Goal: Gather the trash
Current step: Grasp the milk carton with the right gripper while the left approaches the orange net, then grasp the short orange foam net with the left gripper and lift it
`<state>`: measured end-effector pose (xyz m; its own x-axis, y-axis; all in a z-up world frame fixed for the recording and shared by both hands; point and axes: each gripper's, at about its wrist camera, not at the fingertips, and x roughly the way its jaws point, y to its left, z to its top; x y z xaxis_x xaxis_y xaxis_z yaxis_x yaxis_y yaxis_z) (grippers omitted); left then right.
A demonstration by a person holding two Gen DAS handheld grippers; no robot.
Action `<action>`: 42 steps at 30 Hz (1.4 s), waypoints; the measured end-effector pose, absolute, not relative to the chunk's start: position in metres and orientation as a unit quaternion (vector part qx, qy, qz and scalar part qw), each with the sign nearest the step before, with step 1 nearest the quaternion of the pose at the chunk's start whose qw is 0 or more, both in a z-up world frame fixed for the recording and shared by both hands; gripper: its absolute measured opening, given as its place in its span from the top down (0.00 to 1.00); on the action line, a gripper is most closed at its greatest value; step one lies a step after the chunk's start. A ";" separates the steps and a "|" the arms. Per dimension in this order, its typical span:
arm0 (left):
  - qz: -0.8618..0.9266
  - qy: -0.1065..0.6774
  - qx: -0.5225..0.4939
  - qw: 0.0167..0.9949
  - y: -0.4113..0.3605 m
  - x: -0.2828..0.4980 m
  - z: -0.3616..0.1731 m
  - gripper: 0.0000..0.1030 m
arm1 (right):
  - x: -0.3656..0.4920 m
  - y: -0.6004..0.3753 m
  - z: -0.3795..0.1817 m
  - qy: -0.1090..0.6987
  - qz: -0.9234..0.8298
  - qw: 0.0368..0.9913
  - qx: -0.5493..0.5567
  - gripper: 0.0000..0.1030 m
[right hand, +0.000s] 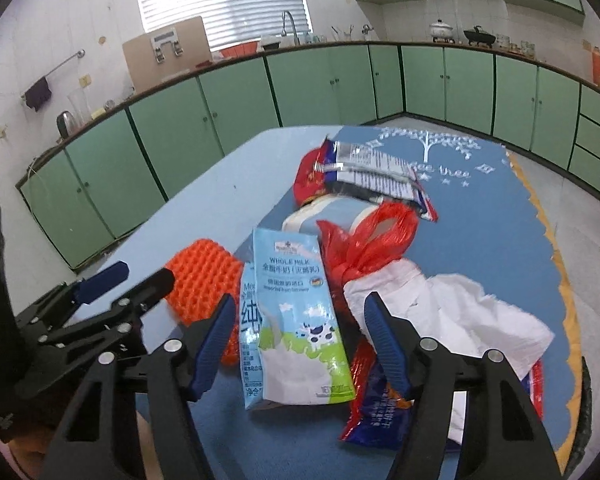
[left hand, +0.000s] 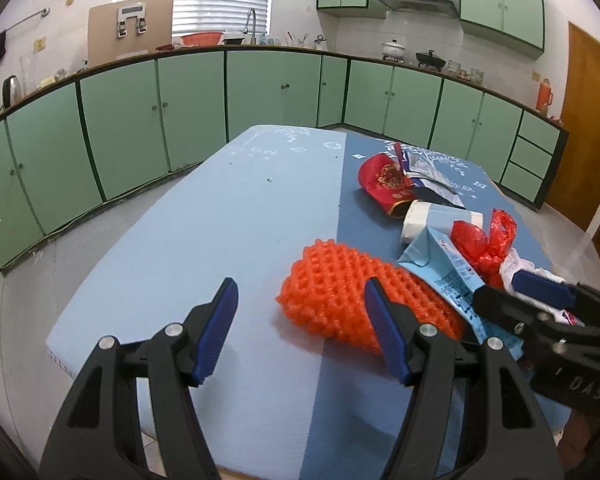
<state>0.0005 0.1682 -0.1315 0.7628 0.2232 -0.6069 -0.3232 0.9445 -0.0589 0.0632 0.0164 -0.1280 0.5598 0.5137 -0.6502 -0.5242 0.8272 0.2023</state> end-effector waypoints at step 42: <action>0.112 0.354 -0.090 0.924 0.165 0.032 -0.147 0.18 | 0.059 -0.003 -0.105 0.352 0.297 0.888 -0.003 0.48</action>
